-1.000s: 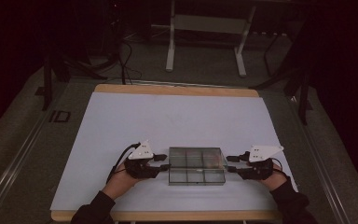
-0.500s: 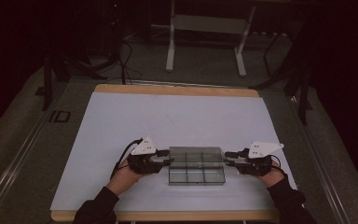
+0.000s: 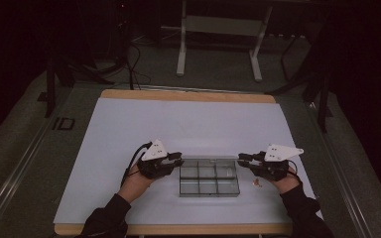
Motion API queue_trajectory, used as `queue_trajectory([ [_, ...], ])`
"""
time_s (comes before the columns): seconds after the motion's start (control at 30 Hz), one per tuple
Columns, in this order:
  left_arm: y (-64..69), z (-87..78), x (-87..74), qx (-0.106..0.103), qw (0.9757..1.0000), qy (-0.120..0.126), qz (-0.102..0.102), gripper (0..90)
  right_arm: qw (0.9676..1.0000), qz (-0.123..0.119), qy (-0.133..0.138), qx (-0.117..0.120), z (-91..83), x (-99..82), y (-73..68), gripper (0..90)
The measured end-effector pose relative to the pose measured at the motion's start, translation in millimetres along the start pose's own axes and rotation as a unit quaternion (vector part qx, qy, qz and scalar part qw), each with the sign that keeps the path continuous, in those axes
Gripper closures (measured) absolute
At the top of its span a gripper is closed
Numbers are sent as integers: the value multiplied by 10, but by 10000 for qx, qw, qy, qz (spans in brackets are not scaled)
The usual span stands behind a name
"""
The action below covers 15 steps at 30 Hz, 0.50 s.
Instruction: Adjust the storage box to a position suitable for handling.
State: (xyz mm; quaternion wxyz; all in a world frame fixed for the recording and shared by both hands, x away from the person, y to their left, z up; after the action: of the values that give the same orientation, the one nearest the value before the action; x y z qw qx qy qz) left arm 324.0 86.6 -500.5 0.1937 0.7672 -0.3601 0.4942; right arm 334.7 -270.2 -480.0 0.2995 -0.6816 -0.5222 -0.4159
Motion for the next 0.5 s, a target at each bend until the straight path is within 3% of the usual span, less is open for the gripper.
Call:
queue_trajectory([
  [0.1, -21, 22, 6, 70, 9999, 46, -89, 729, 10000, -3, 33, -68, 2, 7, 7, 763],
  [0.17, -29, 35, 16, 147, 9998, 53, -92, 753, 9995, 20, 151, -283, 22, 28, 30, 778],
  [0.5, -50, 83, 32, 372, 9990, 159, -207, 772, 9983, 67, 230, -532, 67, 49, 68, 787],
])
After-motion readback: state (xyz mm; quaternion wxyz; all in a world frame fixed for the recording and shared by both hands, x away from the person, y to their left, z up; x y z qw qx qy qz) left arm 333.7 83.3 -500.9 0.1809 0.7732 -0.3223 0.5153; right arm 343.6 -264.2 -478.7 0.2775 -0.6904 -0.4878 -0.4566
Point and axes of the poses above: each handheld gripper's, and its own axes: z roughly forward along the jaws, x roughly out of its top, y roughly to its right, the point moved 2 cm from there along z, roughly forward along the jaws, and after that the axes turned 10 degrees about x, right-handed, at the moved point
